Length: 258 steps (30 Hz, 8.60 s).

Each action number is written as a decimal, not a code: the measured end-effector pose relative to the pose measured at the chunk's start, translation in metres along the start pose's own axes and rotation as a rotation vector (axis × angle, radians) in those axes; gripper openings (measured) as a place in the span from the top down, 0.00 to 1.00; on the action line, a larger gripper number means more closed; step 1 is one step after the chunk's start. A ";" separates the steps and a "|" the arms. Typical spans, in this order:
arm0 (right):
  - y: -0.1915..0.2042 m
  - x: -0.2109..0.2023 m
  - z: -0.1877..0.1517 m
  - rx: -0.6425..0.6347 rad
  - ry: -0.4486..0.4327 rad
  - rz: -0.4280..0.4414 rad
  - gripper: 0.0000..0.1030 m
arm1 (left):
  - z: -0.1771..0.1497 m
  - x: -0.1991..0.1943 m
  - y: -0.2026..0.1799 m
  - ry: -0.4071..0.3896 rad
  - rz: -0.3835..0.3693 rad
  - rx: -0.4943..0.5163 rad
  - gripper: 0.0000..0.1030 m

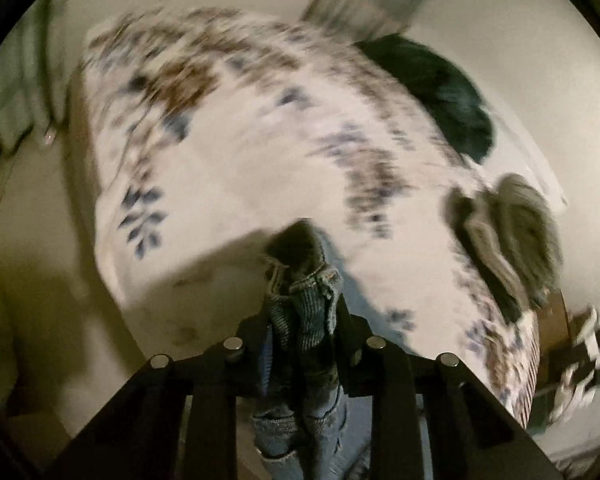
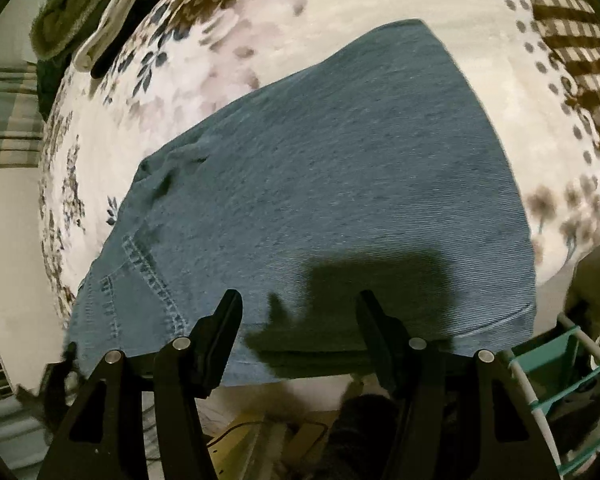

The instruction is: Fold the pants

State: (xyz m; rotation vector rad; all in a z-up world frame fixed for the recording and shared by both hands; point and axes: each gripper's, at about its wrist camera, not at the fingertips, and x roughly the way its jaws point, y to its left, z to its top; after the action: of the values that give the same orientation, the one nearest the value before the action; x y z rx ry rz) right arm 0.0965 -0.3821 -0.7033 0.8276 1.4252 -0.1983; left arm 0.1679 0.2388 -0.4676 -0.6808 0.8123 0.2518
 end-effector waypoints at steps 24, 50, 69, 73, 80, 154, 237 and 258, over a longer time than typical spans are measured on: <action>-0.216 -0.116 -0.003 0.254 -0.174 -0.053 0.40 | -0.289 -0.025 -0.304 0.391 -0.412 0.825 0.81; -0.141 -0.027 0.109 -0.079 0.045 0.263 0.01 | -0.145 0.046 -0.219 0.495 -0.030 0.636 0.15; -0.190 -0.085 0.090 0.070 -0.186 0.173 0.81 | -0.161 0.186 -0.241 0.669 -0.015 0.576 0.09; -0.206 -0.073 0.097 0.072 -0.164 0.101 0.81 | -0.157 0.198 -0.238 0.694 -0.015 0.544 0.05; -0.232 -0.089 0.077 0.194 -0.110 0.172 0.34 | -0.141 0.129 -0.240 0.611 -0.049 0.623 0.05; -0.187 0.007 -0.070 0.680 -0.248 0.767 0.59 | -0.175 0.108 -0.185 0.978 -0.272 0.096 0.81; 0.242 -0.080 0.392 0.358 -0.437 0.619 0.67 | 0.253 0.386 -0.440 0.700 -0.433 0.464 0.82; 0.278 -0.183 0.336 0.027 -0.467 0.079 0.03 | 0.226 0.265 -0.453 0.445 -0.184 0.737 0.29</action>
State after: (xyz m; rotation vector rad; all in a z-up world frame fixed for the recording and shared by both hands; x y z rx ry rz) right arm 0.4913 -0.4516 -0.4527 0.7960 0.9528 -0.3280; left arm 0.6840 0.0279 -0.3431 -0.1025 1.1676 -0.3738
